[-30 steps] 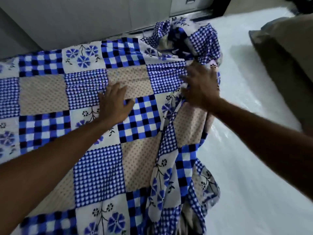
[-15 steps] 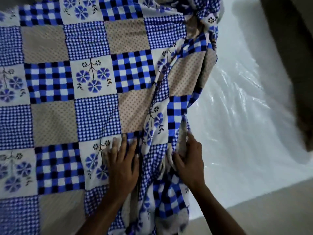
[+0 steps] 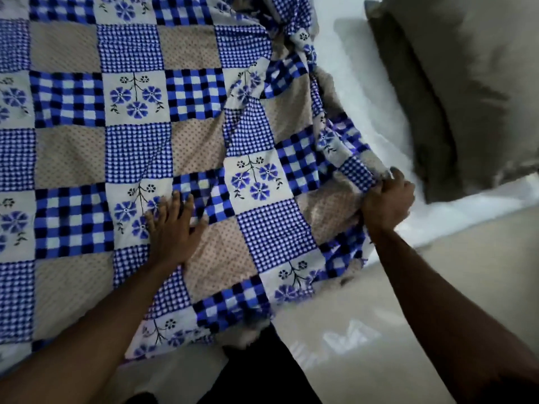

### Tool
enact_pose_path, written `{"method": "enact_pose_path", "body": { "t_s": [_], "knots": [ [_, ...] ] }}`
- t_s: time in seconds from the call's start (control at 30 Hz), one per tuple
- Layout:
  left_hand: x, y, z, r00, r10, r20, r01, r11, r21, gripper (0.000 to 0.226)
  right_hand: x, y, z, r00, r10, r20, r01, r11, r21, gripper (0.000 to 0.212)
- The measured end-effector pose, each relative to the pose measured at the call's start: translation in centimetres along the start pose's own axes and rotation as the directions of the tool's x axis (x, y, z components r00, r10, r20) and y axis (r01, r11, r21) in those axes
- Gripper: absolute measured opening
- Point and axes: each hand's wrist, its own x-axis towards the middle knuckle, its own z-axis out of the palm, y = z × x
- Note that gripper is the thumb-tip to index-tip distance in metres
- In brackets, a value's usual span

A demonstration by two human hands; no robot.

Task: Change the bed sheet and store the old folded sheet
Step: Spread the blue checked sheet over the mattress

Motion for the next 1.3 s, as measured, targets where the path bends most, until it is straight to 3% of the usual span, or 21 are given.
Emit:
{"method": "enact_pose_path", "body": {
  "t_s": [0.07, 0.1, 0.17, 0.2, 0.27, 0.33, 0.43, 0.57, 0.67, 0.73, 0.8, 0.87, 0.9, 0.97, 1.07, 1.13, 1.2, 1.3],
  "knots": [
    [-1.0, 1.2, -0.4, 1.0, -0.001, -0.031, 0.0, 0.999, -0.039, 0.085, -2.5, 0.5, -0.8, 0.962, -0.272, 0.029, 0.274, 0.959, -0.074, 0.053],
    [-1.7, 2.0, -0.4, 0.997, 0.048, -0.053, -0.05, 0.998, -0.042, 0.082, -4.1, 1.0, -0.6, 0.878, -0.469, 0.097, 0.477, 0.872, -0.109, 0.054],
    [-3.4, 4.2, 0.4, 0.983, 0.164, -0.084, -0.167, 0.985, -0.031, 0.074, -7.8, 2.0, 0.3, 0.615, -0.712, 0.339, 0.774, 0.627, -0.087, 0.057],
    [-4.4, 5.6, 0.9, 0.977, 0.189, -0.101, -0.194, 0.98, -0.037, 0.07, -9.5, 2.6, 0.7, 0.512, -0.713, 0.479, 0.83, 0.554, -0.064, 0.061],
    [-6.0, 8.2, 2.5, 0.973, 0.211, -0.095, -0.219, 0.973, -0.077, 0.067, -11.1, 4.5, 1.4, 0.439, -0.598, 0.67, 0.837, 0.543, -0.063, 0.069],
    [-7.0, 10.1, 4.4, 0.978, 0.204, -0.045, -0.208, 0.971, -0.118, 0.069, -9.9, 6.8, 1.4, 0.509, -0.531, 0.678, 0.797, 0.587, -0.139, 0.067],
    [-6.9, 11.5, 5.9, 0.995, 0.058, 0.078, -0.047, 0.989, -0.141, 0.078, -5.3, 10.5, -0.1, 0.667, -0.52, 0.534, 0.703, 0.676, -0.22, 0.052],
    [-6.9, 13.9, 6.2, 0.996, -0.086, -0.009, 0.085, 0.991, -0.104, 0.078, 0.1, 13.2, -2.6, 0.751, -0.541, 0.379, 0.61, 0.788, -0.083, 0.048],
    [-7.0, 17.6, 6.5, 0.995, -0.049, -0.085, 0.041, 0.995, -0.086, 0.075, 2.3, 13.6, -3.1, 0.9, -0.334, 0.28, 0.317, 0.943, 0.106, 0.061],
    [-6.7, 20.7, 6.7, 0.985, 0.091, -0.146, -0.103, 0.992, -0.075, 0.07, 3.5, 13.4, -2.4, 0.916, -0.113, 0.384, 0.044, 0.982, 0.185, 0.074],
    [-5.9, 23.6, 7.1, 0.97, 0.197, -0.139, -0.211, 0.973, -0.094, 0.074, 3.9, 12.4, -1.6, 0.852, -0.036, 0.523, -0.103, 0.967, 0.234, 0.076],
    [-5.1, 27.1, 7.7, 0.965, 0.244, -0.092, -0.256, 0.956, -0.145, 0.078, 4.1, 11.2, -1.1, 0.794, -0.001, 0.608, -0.203, 0.942, 0.267, 0.045],
    [-4.7, 28.9, 7.9, 0.964, 0.249, -0.093, -0.262, 0.95, -0.171, 0.079, 4.3, 10.6, -1.0, 0.781, 0.014, 0.624, -0.251, 0.922, 0.294, 0.031],
    [-4.2, 32.0, 8.2, 0.97, 0.22, -0.105, -0.238, 0.948, -0.213, 0.079, 4.9, 10.2, -0.9, 0.807, 0.04, 0.59, -0.336, 0.852, 0.402, 0.026],
    [-3.5, 34.6, 8.4, 0.993, 0.109, -0.046, -0.118, 0.943, -0.31, 0.082, 6.5, 10.6, -2.6, 0.88, 0.259, 0.397, -0.462, 0.657, 0.596, 0.022],
    [-2.9, 35.2, 8.4, 0.999, -0.012, 0.035, 0.025, 0.911, -0.411, 0.087, 8.0, 11.0, -5.2, 0.873, 0.41, 0.263, -0.459, 0.513, 0.725, 0.017],
    [-2.2, 35.2, 8.3, 0.991, -0.088, 0.1, 0.125, 0.876, -0.466, 0.09, 9.2, 11.1, -7.8, 0.912, 0.388, 0.13, -0.341, 0.544, 0.767, 0.004],
    [-1.1, 35.0, 8.1, 0.981, -0.108, 0.158, 0.166, 0.896, -0.413, 0.09, 10.0, 12.0, -11.0, 0.937, 0.346, -0.052, -0.164, 0.567, 0.807, 0.007]
  ]
}}
